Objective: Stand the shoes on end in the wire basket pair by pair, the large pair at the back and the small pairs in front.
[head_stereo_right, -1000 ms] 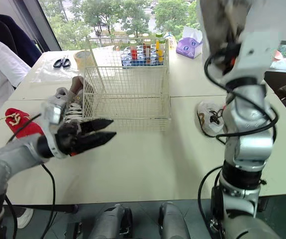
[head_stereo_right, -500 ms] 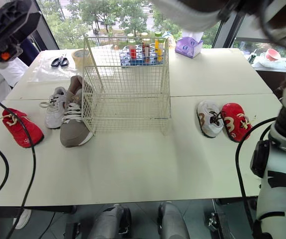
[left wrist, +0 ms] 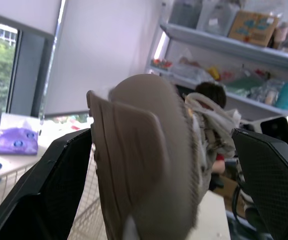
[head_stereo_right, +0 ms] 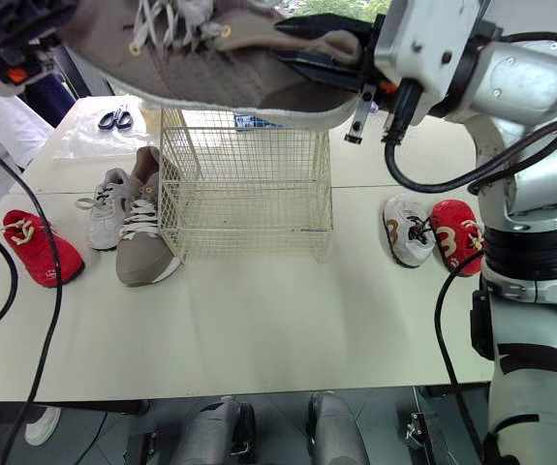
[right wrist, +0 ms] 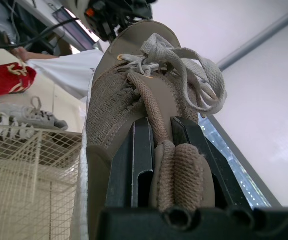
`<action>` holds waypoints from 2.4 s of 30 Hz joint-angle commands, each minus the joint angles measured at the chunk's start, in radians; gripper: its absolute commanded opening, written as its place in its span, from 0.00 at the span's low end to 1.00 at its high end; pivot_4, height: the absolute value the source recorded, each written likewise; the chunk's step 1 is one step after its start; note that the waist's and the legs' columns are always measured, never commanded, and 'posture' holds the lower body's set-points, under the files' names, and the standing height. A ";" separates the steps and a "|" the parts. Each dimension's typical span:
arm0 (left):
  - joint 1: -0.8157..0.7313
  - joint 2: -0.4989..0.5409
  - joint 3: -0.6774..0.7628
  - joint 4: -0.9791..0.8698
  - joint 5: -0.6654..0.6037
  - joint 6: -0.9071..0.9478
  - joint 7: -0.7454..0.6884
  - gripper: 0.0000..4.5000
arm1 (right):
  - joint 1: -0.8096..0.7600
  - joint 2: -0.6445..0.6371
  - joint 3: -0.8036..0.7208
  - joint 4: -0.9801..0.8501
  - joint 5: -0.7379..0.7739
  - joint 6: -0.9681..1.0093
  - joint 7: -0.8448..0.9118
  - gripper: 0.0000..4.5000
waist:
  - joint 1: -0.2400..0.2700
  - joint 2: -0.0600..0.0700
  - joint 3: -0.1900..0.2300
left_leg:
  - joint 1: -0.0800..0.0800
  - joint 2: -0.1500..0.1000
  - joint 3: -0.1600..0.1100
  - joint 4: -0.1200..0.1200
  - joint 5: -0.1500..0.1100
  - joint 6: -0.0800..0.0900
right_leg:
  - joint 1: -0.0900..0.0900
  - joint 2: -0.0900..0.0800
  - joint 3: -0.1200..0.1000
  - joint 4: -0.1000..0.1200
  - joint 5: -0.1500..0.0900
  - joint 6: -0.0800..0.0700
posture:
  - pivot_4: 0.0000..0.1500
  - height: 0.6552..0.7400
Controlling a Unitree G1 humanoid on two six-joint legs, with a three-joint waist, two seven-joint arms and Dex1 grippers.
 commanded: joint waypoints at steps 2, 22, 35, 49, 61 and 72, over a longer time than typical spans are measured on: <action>-0.049 0.002 0.000 0.029 0.073 0.002 -0.084 0.71 | -0.011 -0.001 -0.032 -0.051 -0.003 -0.037 -0.013 0.03 | 0.000 0.000 0.000 | 0.000 0.000 0.000 0.000 0.000 0.000 | 0.000 0.000 0.000 0.000 0.000 0.000 | 1.00 1.00; 0.131 -0.331 0.541 -0.260 -0.235 0.015 0.504 0.12 | 0.144 0.186 -0.481 -0.020 0.395 0.370 -0.552 0.99 | 0.003 -0.001 0.000 | 0.001 0.002 -0.003 0.001 0.000 0.000 | 0.001 -0.005 0.000 0.002 0.001 0.001 | 1.00 1.00; 0.201 -0.667 0.429 -0.488 -0.396 -0.177 0.761 0.12 | 0.136 0.652 -0.298 -0.126 0.713 0.451 -0.789 0.99 | 0.000 -0.001 -0.001 | 0.002 -0.001 -0.005 0.001 0.001 -0.001 | 0.004 -0.003 0.000 0.002 0.003 0.002 | 1.00 1.00; 0.318 -0.704 0.334 -0.521 -0.393 -0.246 0.788 0.12 | 0.068 0.640 -0.241 -0.092 0.703 0.379 -0.739 0.99 | 0.001 -0.001 -0.001 | 0.002 -0.001 -0.006 0.001 0.000 0.000 | 0.005 -0.002 0.000 0.000 0.003 0.002 | 1.00 1.00; 0.378 -0.691 0.250 -0.568 -0.368 -0.250 0.760 0.12 | 0.072 0.637 -0.219 -0.073 0.676 0.364 -0.729 0.43 | 0.001 -0.001 -0.001 | 0.002 -0.001 -0.006 0.002 0.000 0.001 | 0.005 -0.002 0.000 0.000 0.003 0.002 | 1.00 1.00; 0.510 -0.639 0.178 -0.713 -0.241 -0.277 0.841 0.87 | -0.035 0.537 -0.277 0.038 0.699 0.381 -0.666 0.38 | -0.001 -0.001 -0.001 | 0.002 0.000 -0.005 0.001 -0.001 0.002 | 0.005 -0.002 0.000 0.000 0.003 0.002 | 1.00 1.00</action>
